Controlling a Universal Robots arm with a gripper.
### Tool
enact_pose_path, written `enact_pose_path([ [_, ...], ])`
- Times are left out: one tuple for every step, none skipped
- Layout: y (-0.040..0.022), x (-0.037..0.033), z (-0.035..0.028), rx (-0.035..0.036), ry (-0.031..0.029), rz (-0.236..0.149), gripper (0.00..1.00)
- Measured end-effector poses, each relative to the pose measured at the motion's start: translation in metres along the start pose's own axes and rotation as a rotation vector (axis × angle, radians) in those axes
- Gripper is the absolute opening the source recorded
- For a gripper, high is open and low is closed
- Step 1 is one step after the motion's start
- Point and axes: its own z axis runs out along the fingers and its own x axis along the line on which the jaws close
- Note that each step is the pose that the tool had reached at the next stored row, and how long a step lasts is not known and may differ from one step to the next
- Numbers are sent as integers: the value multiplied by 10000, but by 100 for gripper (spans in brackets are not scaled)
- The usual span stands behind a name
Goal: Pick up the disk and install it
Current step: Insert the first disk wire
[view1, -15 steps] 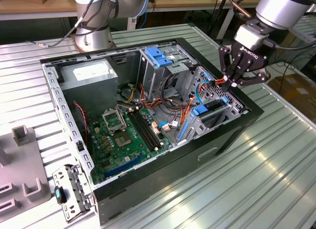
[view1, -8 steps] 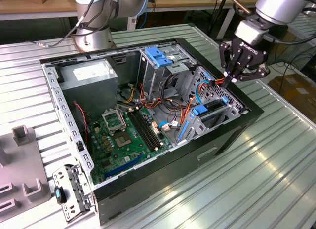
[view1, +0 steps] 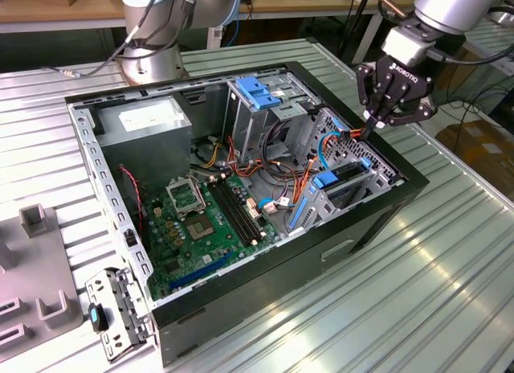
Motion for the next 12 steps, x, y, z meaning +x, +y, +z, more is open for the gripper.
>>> enact_pose_path([
  [0,0,0,-5,8,-300,12],
  [-1,-1,0,-11,18,-661,12],
  [-1,-1,0,-17,26,-970,12],
  [-1,-1,0,-21,31,-1184,12],
  [-2,-1,-1,-24,36,-1353,12],
  [-7,0,-1,-27,42,-1539,12],
  [-14,-1,-2,-28,44,-1621,12],
  [-31,-5,-1,-29,43,-1705,19],
  [-42,-7,-1,-31,46,-1752,19],
  [-53,-11,-2,-32,49,-1810,19],
  [-61,-15,-2,-33,49,-1869,25],
  [-66,-17,-2,-34,50,-1935,25],
])
